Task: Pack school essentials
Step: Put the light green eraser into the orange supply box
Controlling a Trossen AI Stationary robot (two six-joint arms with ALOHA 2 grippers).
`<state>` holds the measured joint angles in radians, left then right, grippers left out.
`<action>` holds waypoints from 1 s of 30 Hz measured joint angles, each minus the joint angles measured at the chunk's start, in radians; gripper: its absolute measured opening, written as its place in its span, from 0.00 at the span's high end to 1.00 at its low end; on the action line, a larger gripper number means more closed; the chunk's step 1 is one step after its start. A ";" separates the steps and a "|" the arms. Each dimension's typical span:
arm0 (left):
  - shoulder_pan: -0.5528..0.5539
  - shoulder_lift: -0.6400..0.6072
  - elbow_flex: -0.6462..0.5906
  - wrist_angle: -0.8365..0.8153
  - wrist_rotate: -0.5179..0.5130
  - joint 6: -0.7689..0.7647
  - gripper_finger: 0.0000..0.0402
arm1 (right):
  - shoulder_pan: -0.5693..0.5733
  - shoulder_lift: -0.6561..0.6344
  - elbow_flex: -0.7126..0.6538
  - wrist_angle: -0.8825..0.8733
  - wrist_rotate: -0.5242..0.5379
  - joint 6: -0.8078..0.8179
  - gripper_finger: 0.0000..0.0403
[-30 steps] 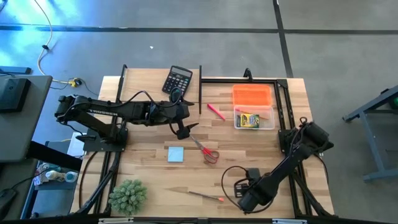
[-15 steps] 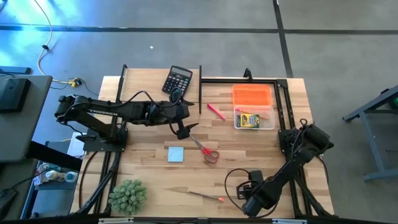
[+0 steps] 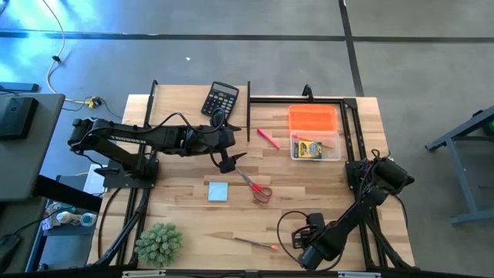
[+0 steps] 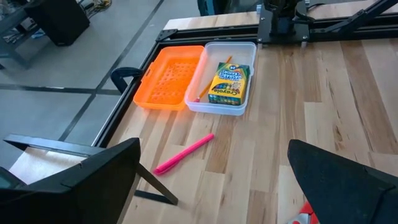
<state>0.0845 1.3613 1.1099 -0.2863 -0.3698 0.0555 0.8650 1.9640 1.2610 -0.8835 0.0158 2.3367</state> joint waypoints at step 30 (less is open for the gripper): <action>0.000 0.000 0.000 0.000 -0.040 0.001 0.01 | -0.024 -0.008 -0.001 0.024 -0.021 -0.016 0.87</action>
<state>0.0845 1.3609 1.1103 -0.2867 -0.4102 0.0563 0.8413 1.9565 1.2601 -0.8597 -0.0056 2.3206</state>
